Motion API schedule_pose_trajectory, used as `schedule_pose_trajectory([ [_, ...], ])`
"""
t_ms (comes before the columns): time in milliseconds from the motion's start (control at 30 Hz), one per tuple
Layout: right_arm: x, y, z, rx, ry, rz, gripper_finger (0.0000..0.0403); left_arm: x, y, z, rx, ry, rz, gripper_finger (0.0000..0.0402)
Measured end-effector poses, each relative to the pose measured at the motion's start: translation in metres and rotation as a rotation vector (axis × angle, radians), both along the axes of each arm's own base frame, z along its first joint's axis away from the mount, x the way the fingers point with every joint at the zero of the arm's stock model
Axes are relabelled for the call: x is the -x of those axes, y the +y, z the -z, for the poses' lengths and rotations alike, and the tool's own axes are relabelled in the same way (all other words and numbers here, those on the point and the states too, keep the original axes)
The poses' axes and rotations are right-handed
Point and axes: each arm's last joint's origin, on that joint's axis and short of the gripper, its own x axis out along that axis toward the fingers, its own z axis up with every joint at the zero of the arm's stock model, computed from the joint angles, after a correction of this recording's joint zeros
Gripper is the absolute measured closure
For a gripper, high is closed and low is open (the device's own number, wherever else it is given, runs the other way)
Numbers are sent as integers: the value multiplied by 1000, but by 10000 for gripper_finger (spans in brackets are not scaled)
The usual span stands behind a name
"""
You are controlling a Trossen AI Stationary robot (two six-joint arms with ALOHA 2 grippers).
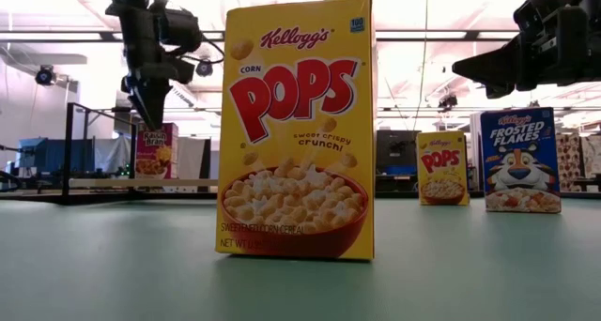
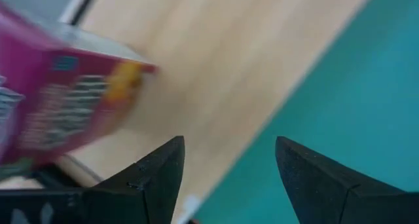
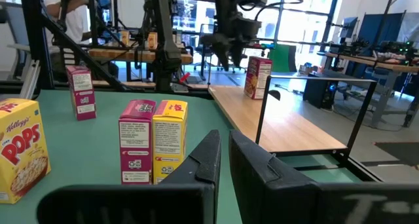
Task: Stack cereal on shelf
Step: Put the bottom pink cereal box on the shelf aligned with the pink cereal box
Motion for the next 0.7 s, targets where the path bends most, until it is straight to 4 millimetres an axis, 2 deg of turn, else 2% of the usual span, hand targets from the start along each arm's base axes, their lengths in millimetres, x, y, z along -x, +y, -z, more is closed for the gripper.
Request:
schedule_pose_trajectory([
  [167, 0, 0, 0, 0, 0, 0, 380, -16, -27, 0, 48, -10, -4, 180],
  [367, 0, 0, 0, 0, 0, 0, 380, -32, -79, 1, 114, 46, 65, 180],
  [700, 0, 0, 0, 0, 0, 0, 380, -34, -169, 0, 161, 73, 98, 180],
])
